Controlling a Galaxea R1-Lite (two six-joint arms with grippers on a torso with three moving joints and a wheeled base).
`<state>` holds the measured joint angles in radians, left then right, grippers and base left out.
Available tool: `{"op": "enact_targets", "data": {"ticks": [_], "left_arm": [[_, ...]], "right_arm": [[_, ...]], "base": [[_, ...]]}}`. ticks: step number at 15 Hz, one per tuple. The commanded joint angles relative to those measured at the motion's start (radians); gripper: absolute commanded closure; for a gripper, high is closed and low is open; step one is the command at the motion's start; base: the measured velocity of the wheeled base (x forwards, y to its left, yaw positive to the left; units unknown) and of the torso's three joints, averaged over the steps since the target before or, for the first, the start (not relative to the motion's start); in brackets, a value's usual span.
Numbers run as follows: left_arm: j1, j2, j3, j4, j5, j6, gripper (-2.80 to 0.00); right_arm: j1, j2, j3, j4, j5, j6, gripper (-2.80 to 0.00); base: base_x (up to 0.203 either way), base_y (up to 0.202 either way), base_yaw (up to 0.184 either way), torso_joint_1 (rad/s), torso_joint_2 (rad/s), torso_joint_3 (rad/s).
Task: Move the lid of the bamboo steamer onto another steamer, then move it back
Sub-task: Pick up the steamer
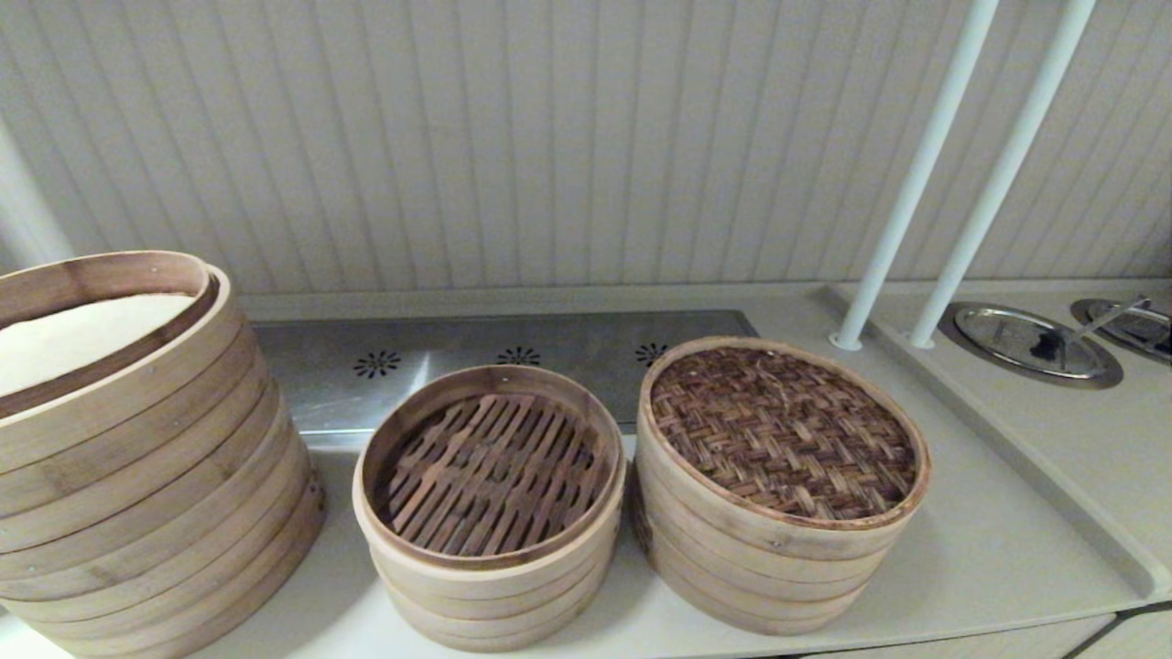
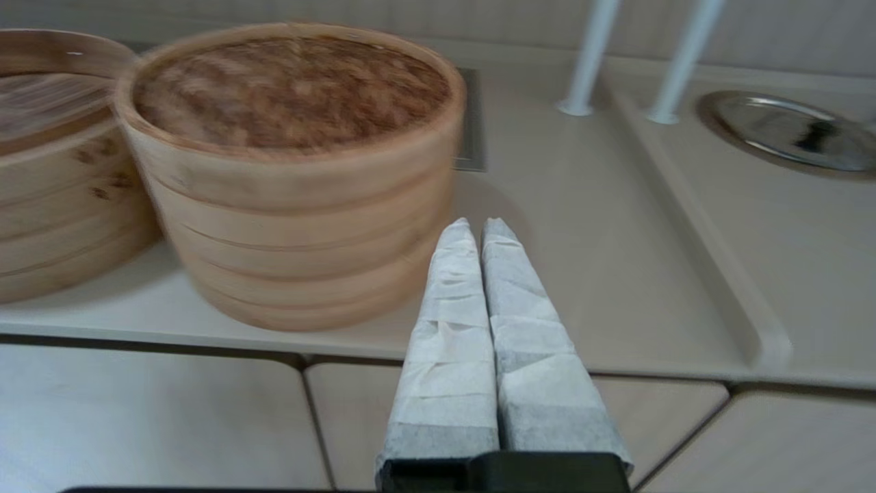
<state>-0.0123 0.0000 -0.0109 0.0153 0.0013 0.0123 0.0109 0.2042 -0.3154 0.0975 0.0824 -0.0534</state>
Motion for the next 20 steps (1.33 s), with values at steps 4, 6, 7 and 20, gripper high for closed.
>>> {"op": "enact_targets", "data": {"ticks": [4,6,7,20], "left_arm": [[0.000,0.002,0.000,0.000,0.000,0.000,0.00],[0.000,0.002,0.000,0.000,0.000,0.000,0.00],[0.000,0.002,0.000,0.000,0.000,0.000,0.00],[0.000,0.002,0.000,0.000,0.000,0.000,0.00]], "right_arm": [[0.011,0.503,-0.200,-0.028,0.087,0.025,0.00],[0.015,0.657,-0.300,-0.049,0.103,0.039,0.00],[0.018,0.707,-0.336,-0.058,0.111,0.045,0.00],[0.238,1.280,-0.282,-0.663,-0.022,0.111,0.00]], "base": [[0.000,0.000,0.000,0.000,0.00,0.000],[0.000,0.000,0.000,0.000,0.00,0.000],[0.000,0.000,0.000,0.000,0.00,0.000],[0.000,0.000,0.000,0.000,0.00,0.000]]}}
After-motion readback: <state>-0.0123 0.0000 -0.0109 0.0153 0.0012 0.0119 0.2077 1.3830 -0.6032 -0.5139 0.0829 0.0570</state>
